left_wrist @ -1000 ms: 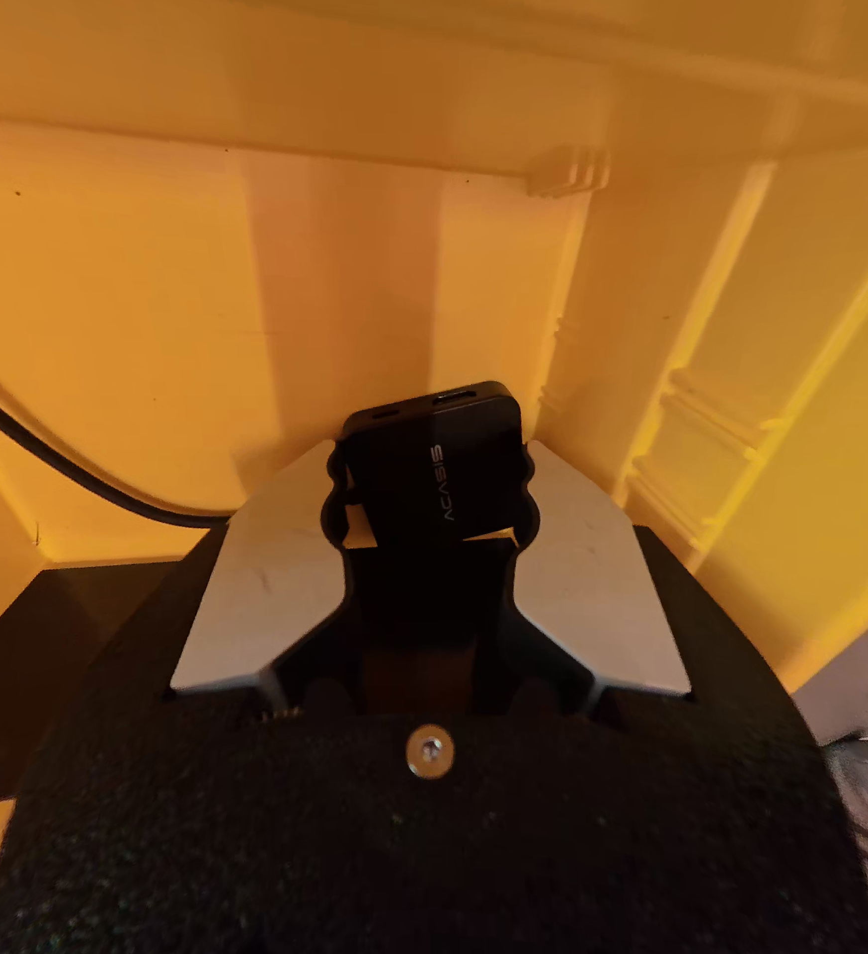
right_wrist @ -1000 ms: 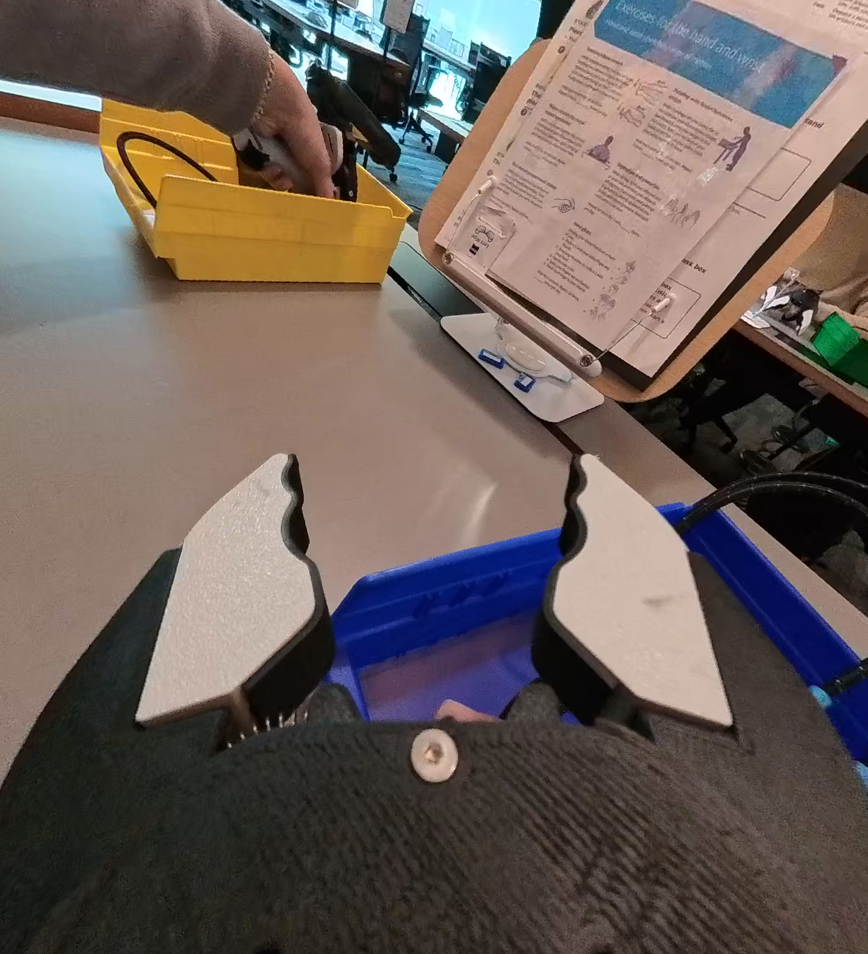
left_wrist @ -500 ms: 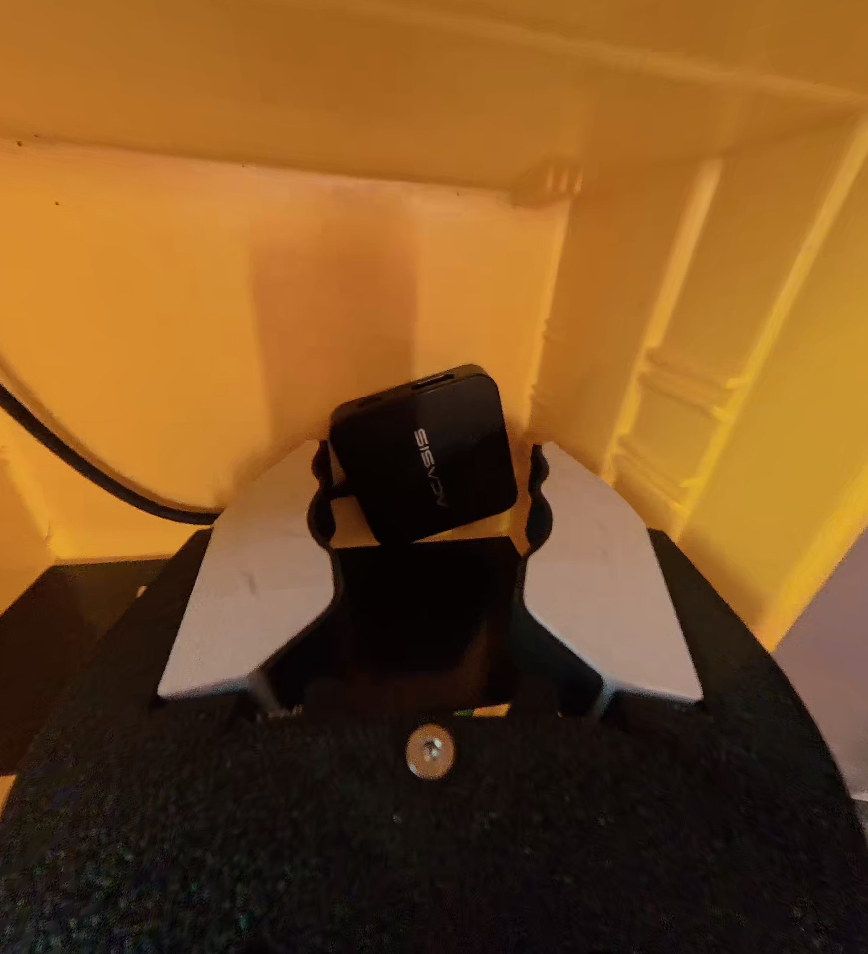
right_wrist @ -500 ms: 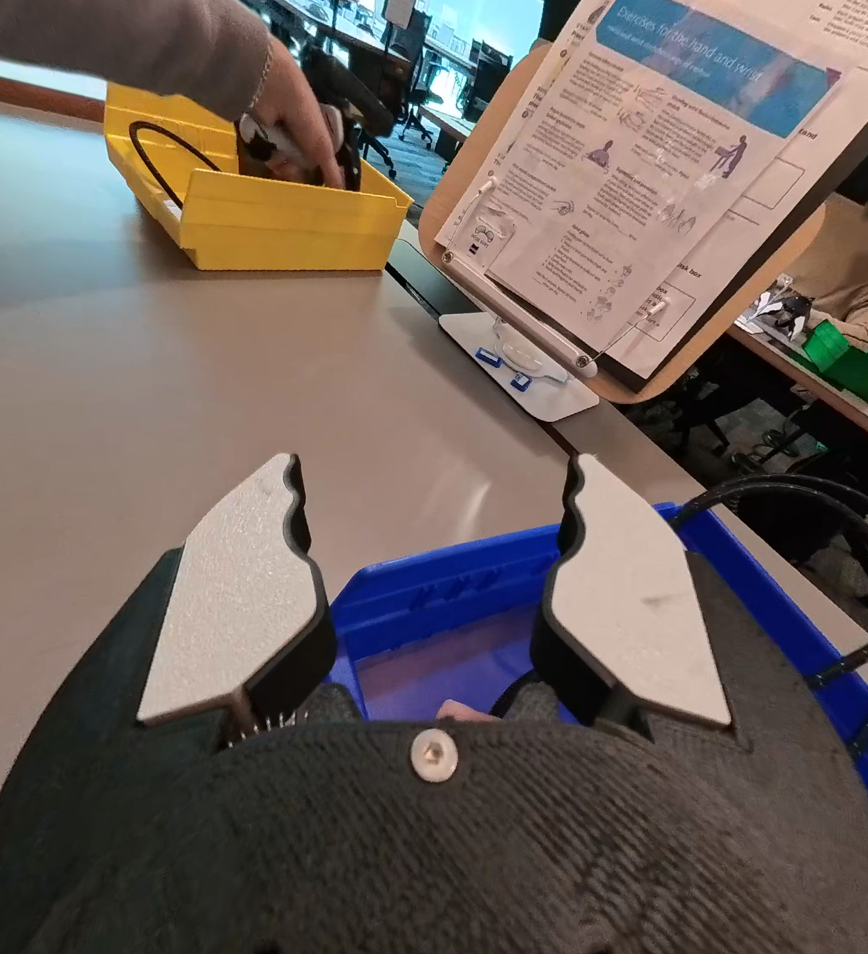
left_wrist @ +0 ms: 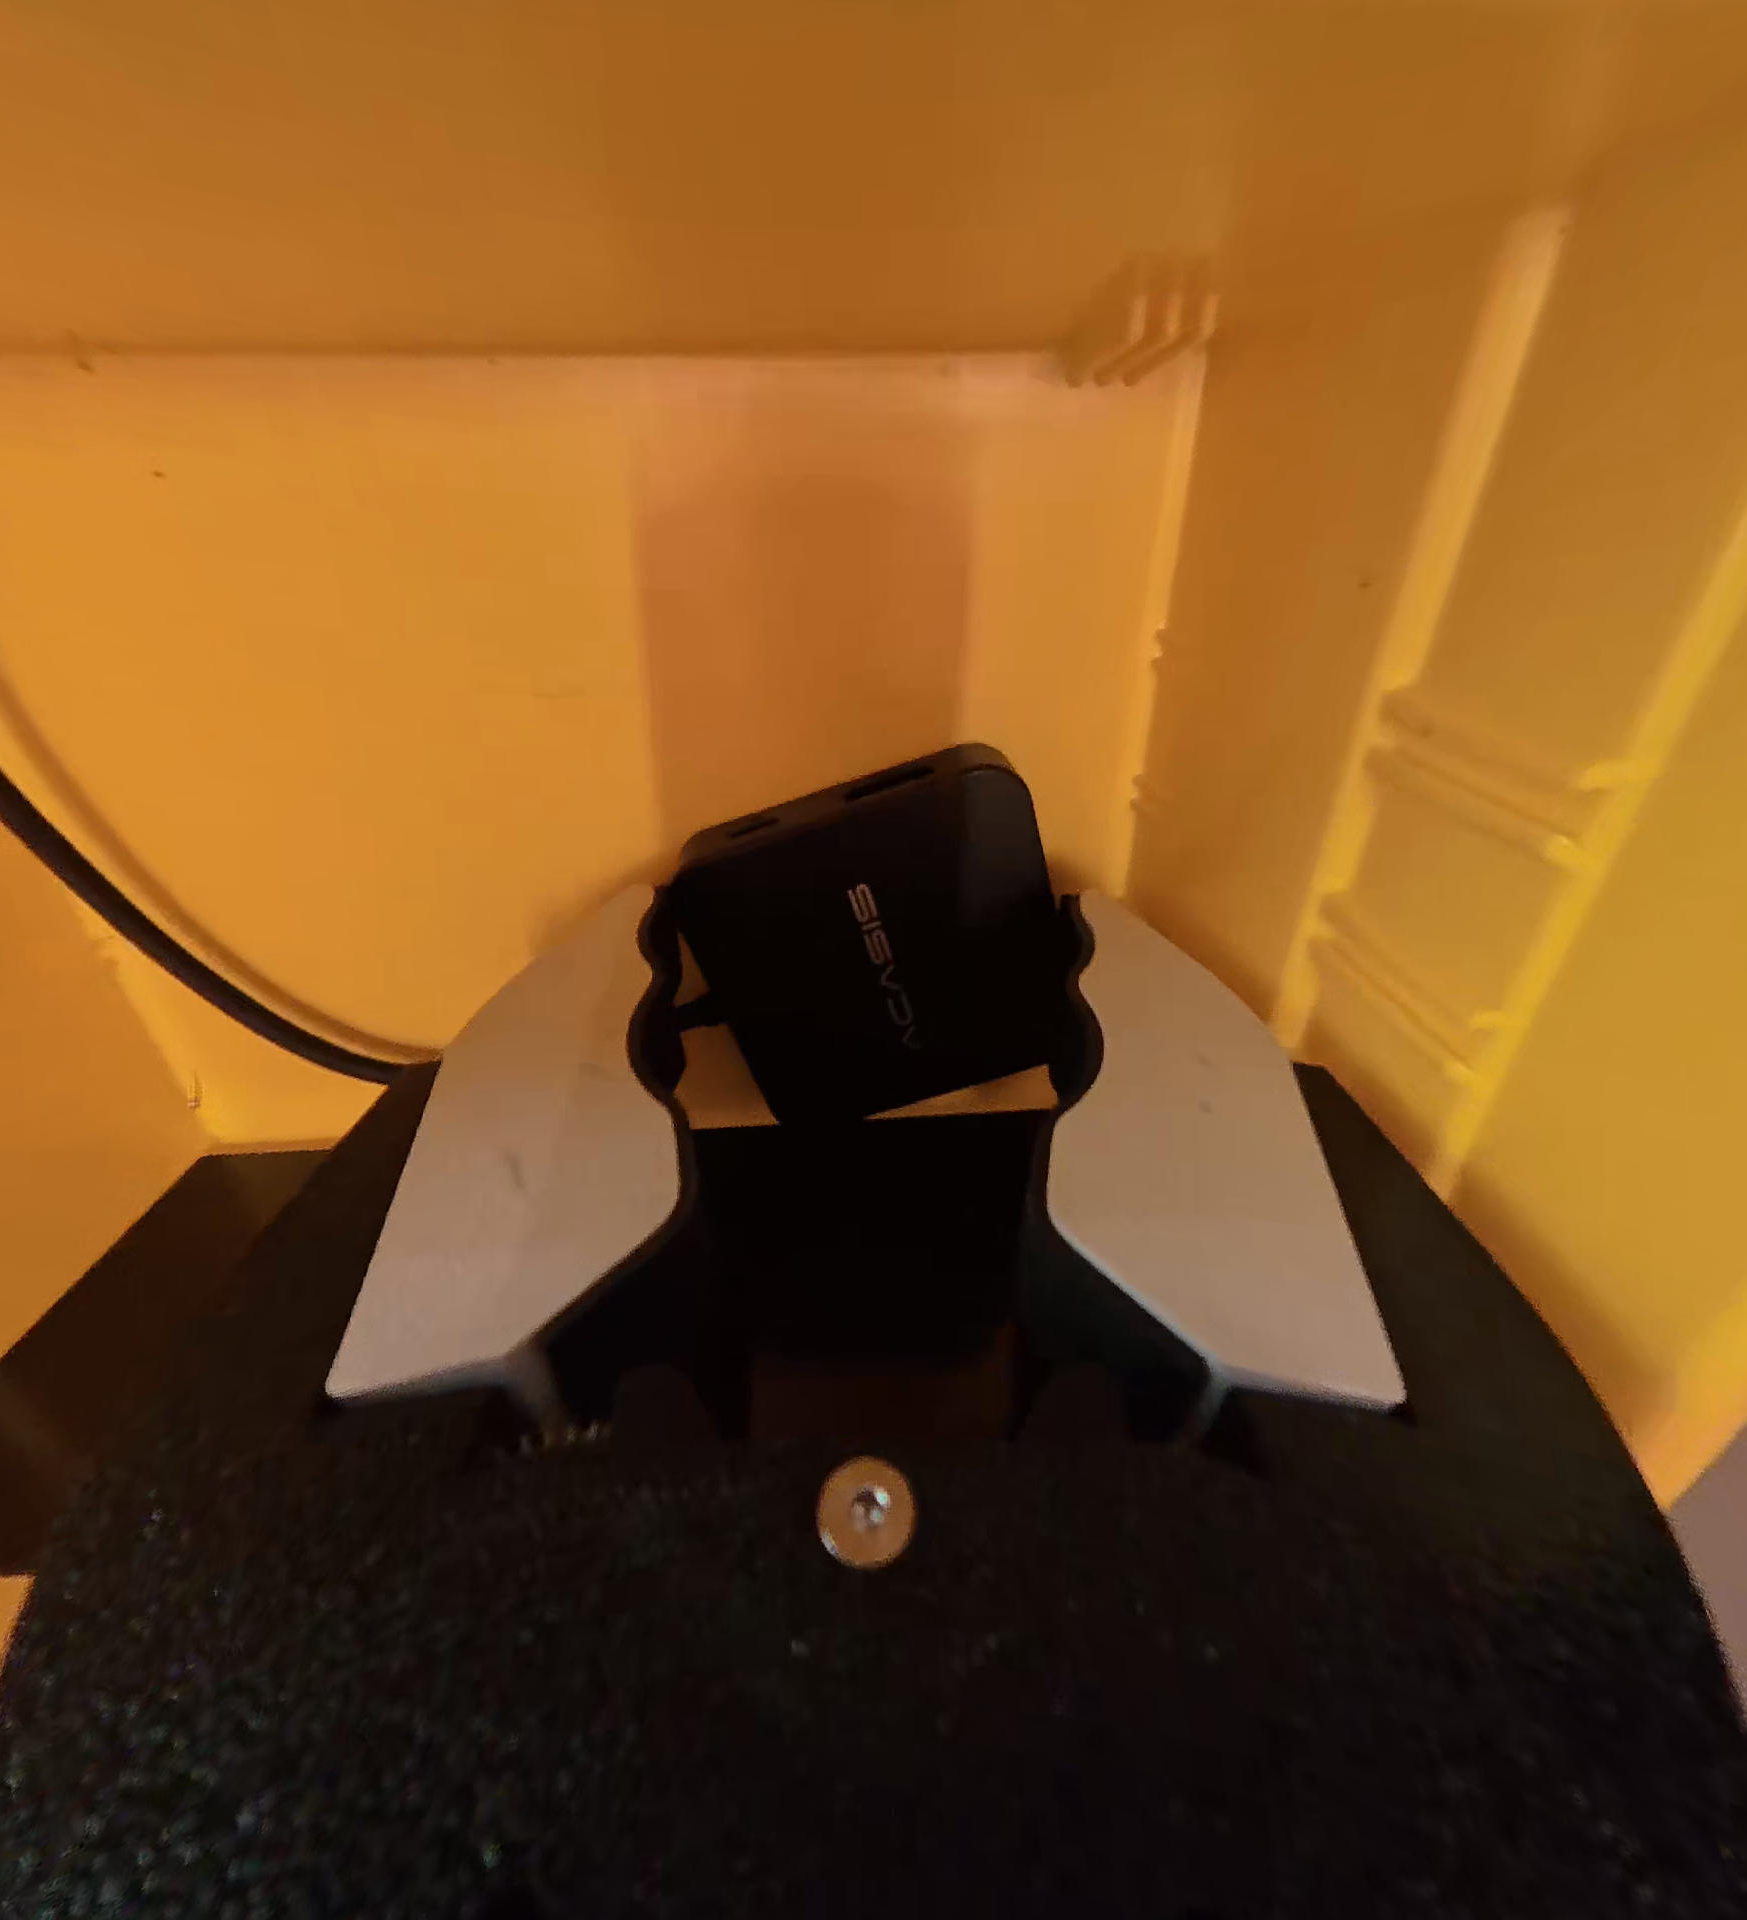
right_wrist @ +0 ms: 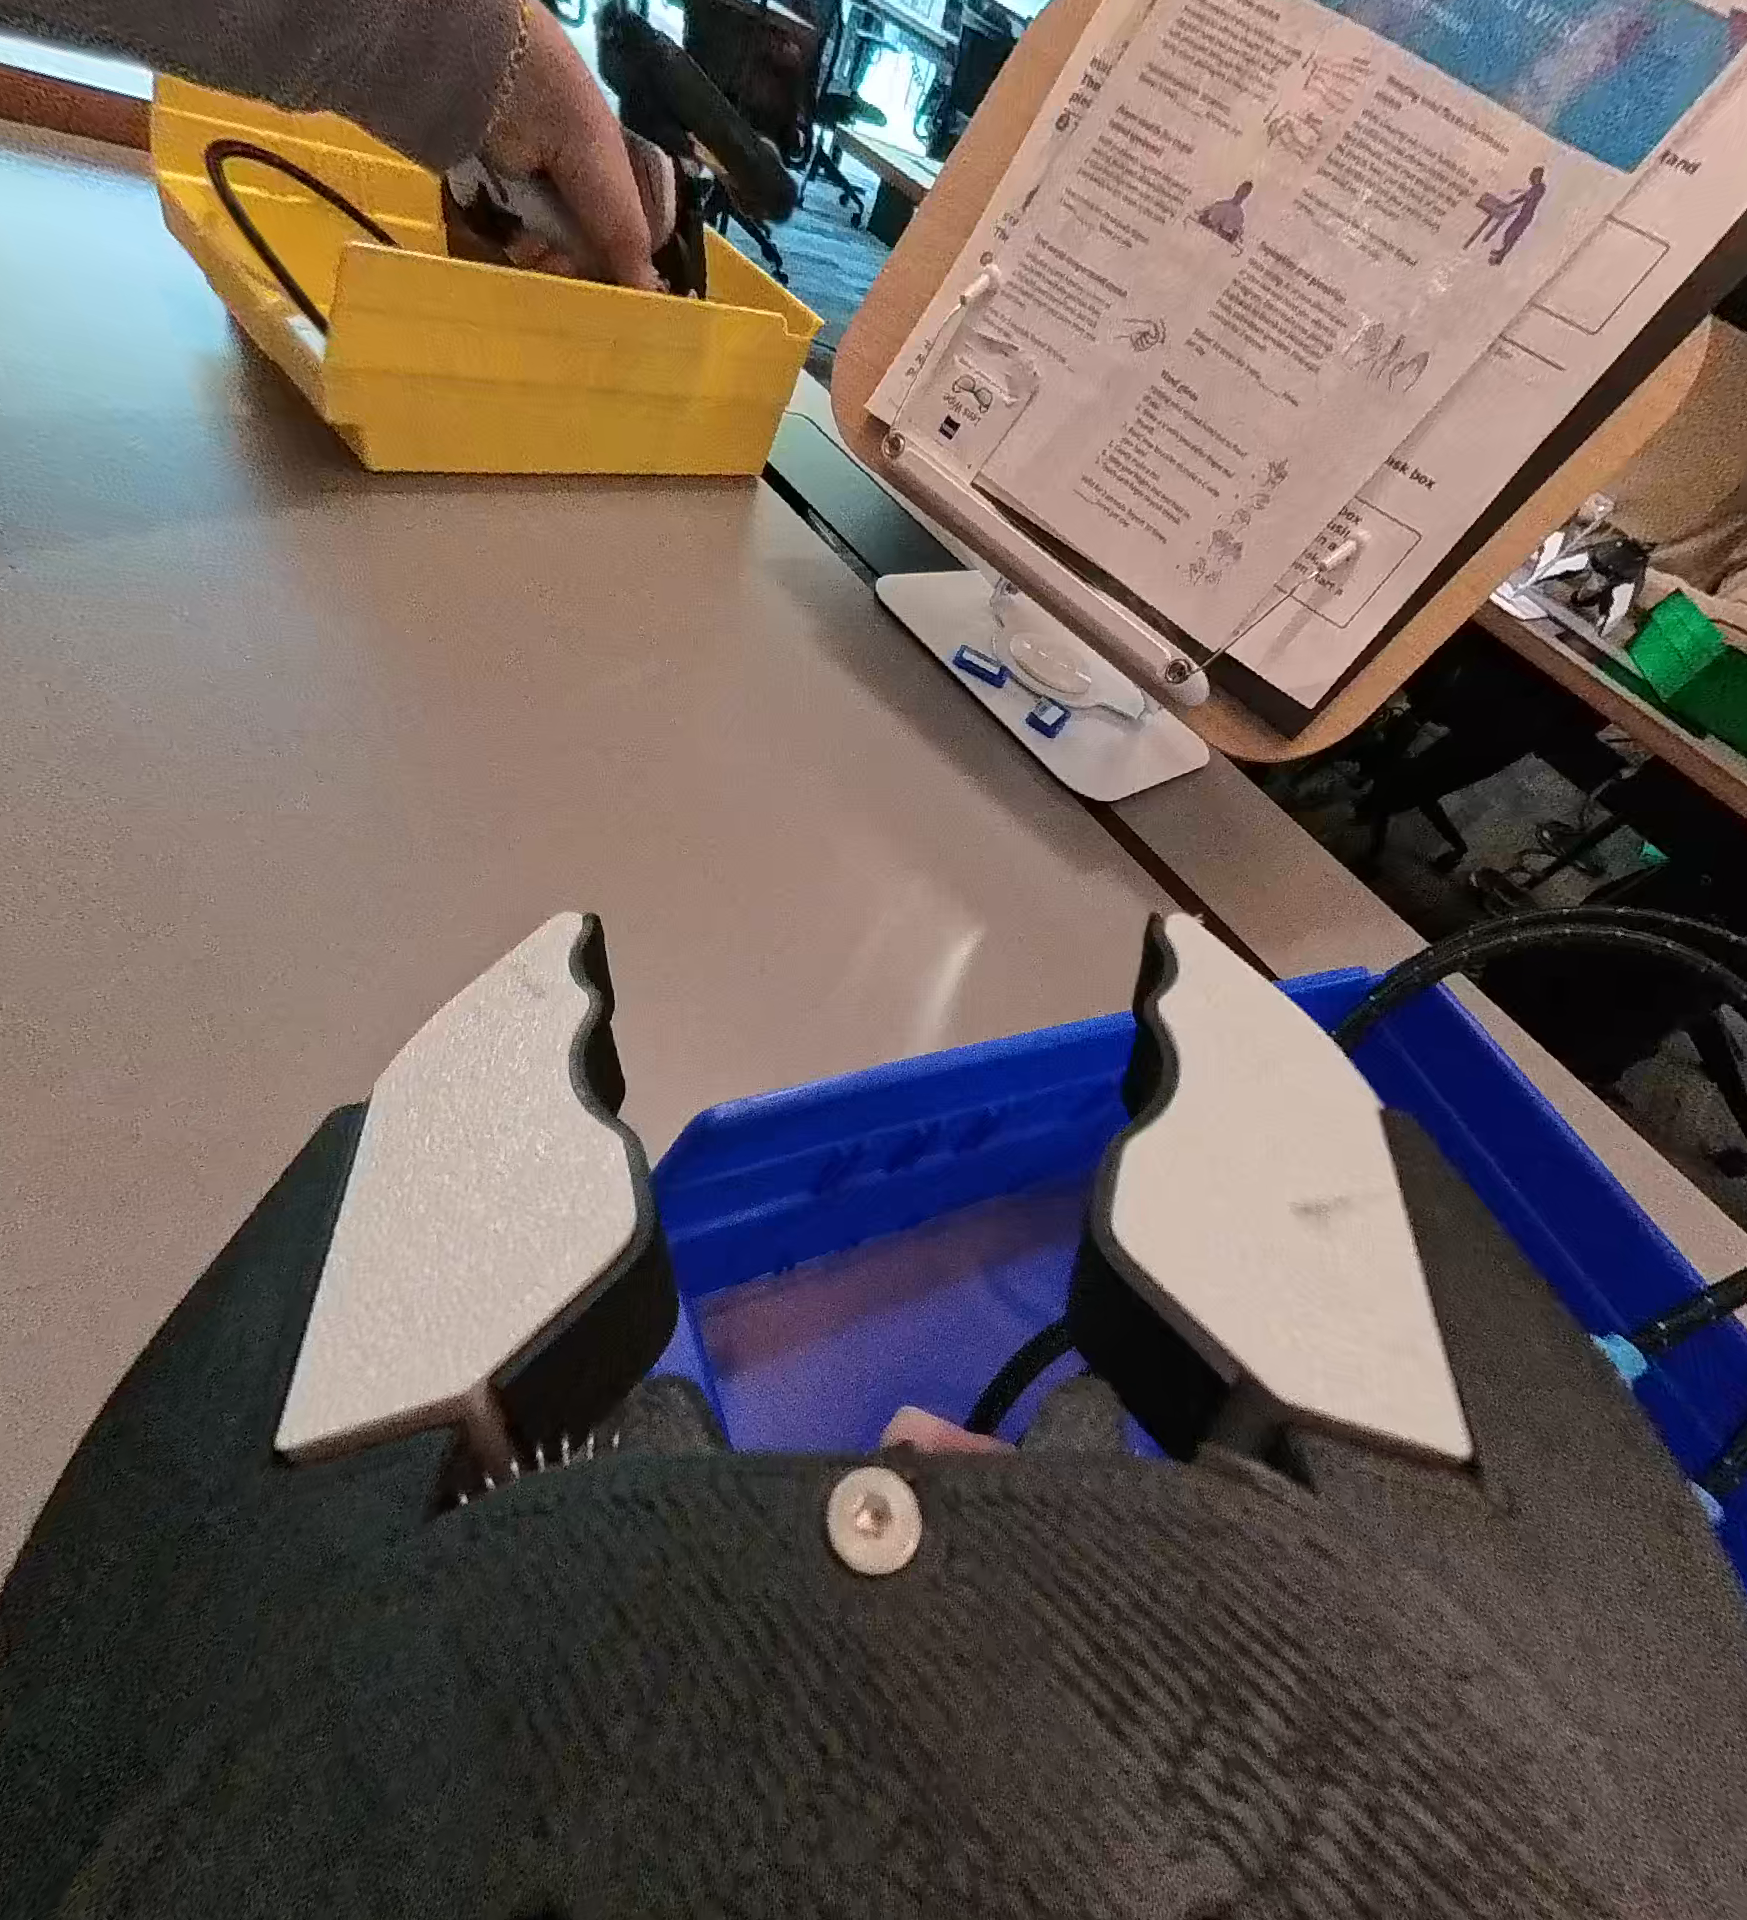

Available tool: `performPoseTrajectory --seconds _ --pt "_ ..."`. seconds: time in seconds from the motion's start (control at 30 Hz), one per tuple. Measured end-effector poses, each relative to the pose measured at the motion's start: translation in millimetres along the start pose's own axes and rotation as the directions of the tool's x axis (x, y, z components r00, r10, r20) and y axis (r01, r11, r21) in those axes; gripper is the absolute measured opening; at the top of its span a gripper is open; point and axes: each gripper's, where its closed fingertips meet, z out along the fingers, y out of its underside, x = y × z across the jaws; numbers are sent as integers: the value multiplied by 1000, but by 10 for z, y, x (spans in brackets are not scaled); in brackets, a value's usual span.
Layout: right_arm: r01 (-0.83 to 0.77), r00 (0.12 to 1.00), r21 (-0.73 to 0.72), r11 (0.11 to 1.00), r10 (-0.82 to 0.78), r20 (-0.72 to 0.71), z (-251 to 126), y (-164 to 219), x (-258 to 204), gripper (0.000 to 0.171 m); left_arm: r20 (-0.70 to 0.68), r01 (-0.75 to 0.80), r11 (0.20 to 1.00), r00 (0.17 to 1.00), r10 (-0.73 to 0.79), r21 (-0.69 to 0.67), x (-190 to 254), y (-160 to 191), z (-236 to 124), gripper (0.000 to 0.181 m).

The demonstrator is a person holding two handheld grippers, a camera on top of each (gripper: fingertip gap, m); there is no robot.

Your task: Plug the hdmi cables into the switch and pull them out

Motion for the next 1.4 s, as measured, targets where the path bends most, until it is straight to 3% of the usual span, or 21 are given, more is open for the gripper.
performPoseTrajectory --seconds 0.17,0.33,0.47,0.57,0.63,0.73,0.83,0.93,1.17,1.27,1.4 --pt "-11 1000 6 1000 11 -10 -26 9 39 96 0 8 994 1000 -8 114 -126 -156 -96 69" --pt "-2 1000 -1 1000 2 -7 -18 22 32 96 -91 -34 936 993 70 351 -84 -456 -516 68" --pt "-3 1000 25 1000 4 -10 -28 -32 26 97 -86 -150 790 965 247 594 -17 -552 -1122 68" --pt "-19 1000 75 997 19 -8 -10 -129 1 96 -85 -168 648 936 340 742 85 -420 -1612 67" --pt "-19 1000 92 996 18 7 21 -178 -52 97 -105 -147 581 920 377 800 151 -258 -1869 67" --pt "-27 999 130 991 24 25 98 -289 -161 96 -244 -28 497 845 475 867 422 94 -2231 67" --pt "-29 999 186 982 22 40 199 -450 -316 95 -396 135 429 688 608 893 799 563 -2571 67" --pt "-30 998 251 968 15 61 318 -614 -514 95 -506 242 447 495 706 861 1231 1075 -2685 67" --pt "-22 997 386 922 -7 74 512 -1005 -980 92 -595 214 558 195 780 802 2360 2096 -2248 67" --pt "45 997 426 904 -66 34 550 -1138 -1124 90 -604 153 585 170 778 796 2813 2427 -1973 67" --pt "92 993 403 911 -116 36 614 -1098 -1266 90 -527 13 537 213 823 844 3240 2805 -1718 67"
